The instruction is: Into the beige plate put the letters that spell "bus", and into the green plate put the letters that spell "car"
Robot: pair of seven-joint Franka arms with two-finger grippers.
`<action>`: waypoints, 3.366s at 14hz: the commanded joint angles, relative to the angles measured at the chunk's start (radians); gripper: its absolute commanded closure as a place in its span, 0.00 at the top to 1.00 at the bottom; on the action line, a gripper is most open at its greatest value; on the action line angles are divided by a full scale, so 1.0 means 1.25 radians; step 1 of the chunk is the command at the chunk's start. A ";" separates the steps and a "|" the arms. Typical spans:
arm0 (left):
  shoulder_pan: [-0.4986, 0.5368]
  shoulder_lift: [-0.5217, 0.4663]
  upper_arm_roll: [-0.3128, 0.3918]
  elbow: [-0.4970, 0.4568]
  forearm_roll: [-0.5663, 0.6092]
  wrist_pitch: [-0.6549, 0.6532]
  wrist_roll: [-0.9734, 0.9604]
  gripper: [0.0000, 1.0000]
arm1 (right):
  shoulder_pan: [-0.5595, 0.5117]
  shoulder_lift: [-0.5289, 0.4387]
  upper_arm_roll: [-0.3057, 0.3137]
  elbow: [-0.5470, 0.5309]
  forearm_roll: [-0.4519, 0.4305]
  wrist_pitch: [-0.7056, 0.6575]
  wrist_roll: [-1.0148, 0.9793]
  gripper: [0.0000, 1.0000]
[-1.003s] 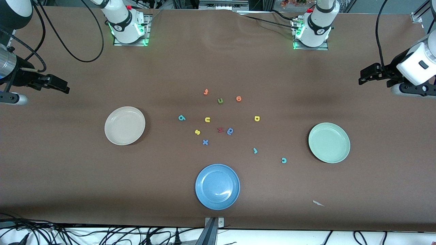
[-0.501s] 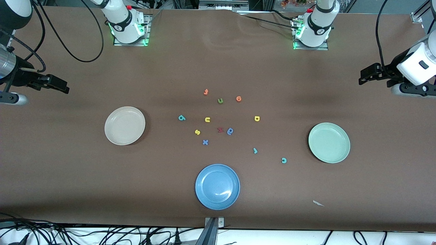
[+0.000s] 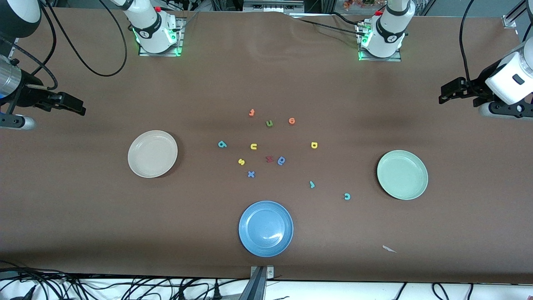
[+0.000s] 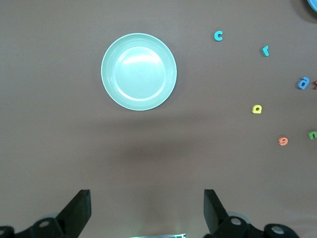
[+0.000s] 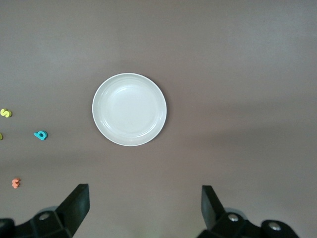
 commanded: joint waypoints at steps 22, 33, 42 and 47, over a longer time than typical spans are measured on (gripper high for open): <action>0.004 0.008 -0.001 0.023 0.000 -0.019 0.020 1.00 | 0.001 0.016 0.005 0.006 0.016 0.001 -0.006 1.00; 0.004 0.008 -0.001 0.024 0.001 -0.019 0.020 1.00 | 0.019 0.016 0.005 0.006 0.016 0.003 0.001 1.00; 0.004 0.008 -0.001 0.023 0.001 -0.019 0.020 1.00 | 0.019 0.010 0.002 0.006 0.016 -0.007 0.003 1.00; 0.004 0.008 -0.001 0.023 0.001 -0.019 0.020 1.00 | 0.017 0.011 0.000 0.005 0.016 -0.004 0.001 1.00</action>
